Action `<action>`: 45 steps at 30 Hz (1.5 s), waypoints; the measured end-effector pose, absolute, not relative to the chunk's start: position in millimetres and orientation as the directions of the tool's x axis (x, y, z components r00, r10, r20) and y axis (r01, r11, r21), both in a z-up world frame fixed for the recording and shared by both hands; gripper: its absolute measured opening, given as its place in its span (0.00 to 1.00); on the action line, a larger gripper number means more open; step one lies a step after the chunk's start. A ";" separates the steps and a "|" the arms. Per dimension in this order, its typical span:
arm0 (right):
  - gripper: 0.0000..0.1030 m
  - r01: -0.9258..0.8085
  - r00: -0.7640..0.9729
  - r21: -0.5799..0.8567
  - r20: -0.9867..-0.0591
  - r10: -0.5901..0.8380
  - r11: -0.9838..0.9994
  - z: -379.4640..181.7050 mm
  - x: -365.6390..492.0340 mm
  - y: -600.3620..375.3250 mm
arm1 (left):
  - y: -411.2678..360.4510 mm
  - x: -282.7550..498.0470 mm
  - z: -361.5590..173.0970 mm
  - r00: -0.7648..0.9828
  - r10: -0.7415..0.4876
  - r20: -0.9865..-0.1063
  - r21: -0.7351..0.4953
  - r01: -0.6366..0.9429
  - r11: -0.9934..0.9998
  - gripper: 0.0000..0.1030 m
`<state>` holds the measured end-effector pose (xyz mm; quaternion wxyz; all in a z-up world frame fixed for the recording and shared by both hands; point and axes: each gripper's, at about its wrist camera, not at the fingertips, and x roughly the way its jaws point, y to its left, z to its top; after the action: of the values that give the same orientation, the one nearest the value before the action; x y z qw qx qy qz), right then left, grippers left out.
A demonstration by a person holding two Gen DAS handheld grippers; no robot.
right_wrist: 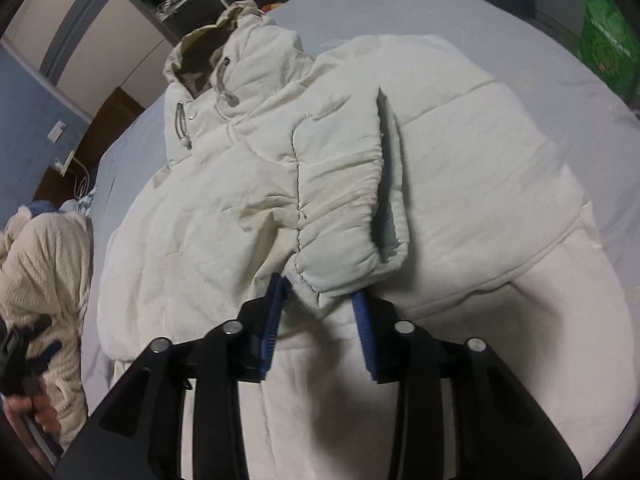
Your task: Fold large clothes
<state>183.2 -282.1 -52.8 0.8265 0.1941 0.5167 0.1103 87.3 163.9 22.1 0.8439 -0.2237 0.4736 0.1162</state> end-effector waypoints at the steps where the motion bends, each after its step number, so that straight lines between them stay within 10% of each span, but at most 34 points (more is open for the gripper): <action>1: 0.36 0.017 0.452 0.433 -0.807 0.379 0.901 -49.8 180.8 -285.9 | 158.9 90.7 22.9 0.527 -0.020 -0.850 -0.268 -0.399 0.877 0.93; 26: 0.55 -0.028 0.679 0.468 -0.640 0.360 0.883 55.1 247.5 -337.3 | 97.3 170.8 4.2 0.498 -0.070 -0.864 -0.250 -0.306 0.919 0.93; 45: 0.66 -0.073 0.474 0.624 -0.664 0.577 0.778 -27.7 473.3 -282.0 | 124.8 203.8 -24.1 0.516 -0.058 -0.854 -0.254 -0.317 0.914 0.93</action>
<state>473.3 -282.0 -27.7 0.8160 0.2670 0.4723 0.1992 203.8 124.8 -24.1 0.8490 -0.1933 0.4858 0.0762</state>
